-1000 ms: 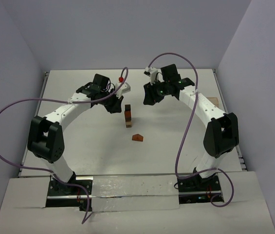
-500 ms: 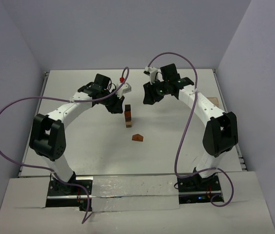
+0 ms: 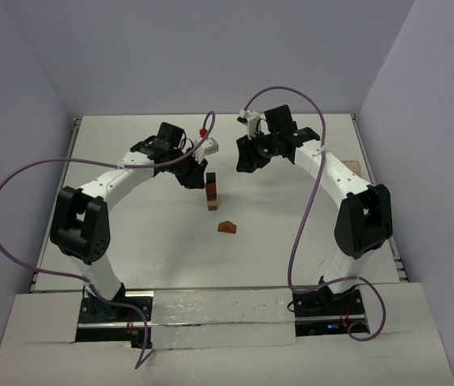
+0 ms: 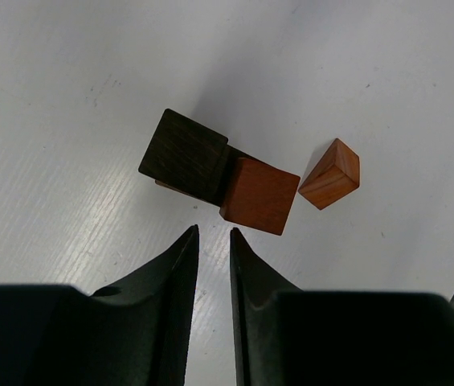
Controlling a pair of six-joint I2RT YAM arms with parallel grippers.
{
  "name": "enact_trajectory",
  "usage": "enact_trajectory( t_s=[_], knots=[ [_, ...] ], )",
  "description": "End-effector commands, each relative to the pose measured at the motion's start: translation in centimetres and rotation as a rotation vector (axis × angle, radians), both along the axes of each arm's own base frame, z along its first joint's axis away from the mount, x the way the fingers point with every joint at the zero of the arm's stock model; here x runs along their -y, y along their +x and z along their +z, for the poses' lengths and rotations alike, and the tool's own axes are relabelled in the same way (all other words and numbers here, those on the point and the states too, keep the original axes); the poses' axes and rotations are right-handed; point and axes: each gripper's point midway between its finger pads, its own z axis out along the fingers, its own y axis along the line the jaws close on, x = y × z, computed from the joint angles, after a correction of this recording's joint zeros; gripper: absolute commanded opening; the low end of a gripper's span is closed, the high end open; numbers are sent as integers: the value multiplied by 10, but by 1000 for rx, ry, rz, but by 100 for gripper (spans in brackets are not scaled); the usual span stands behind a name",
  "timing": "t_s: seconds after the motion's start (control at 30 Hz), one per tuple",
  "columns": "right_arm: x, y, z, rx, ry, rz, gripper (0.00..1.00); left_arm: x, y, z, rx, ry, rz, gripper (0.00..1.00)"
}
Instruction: Build the wood block tower
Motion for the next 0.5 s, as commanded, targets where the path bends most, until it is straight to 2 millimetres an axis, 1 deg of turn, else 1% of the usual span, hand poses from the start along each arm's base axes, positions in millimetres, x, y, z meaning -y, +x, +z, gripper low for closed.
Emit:
enact_trajectory(
  t_s=[0.0, 0.1, 0.47],
  knots=[
    [-8, 12, 17, 55, 23, 7, 53, 12, 8, 19, 35, -45, -24, 30],
    [-8, 12, 17, 55, 23, 8, 53, 12, 8, 18, 33, -45, -25, 32],
    [-8, 13, 17, 54, 24, 7, 53, 12, 7, 19, 32, -48, -27, 36]
  ],
)
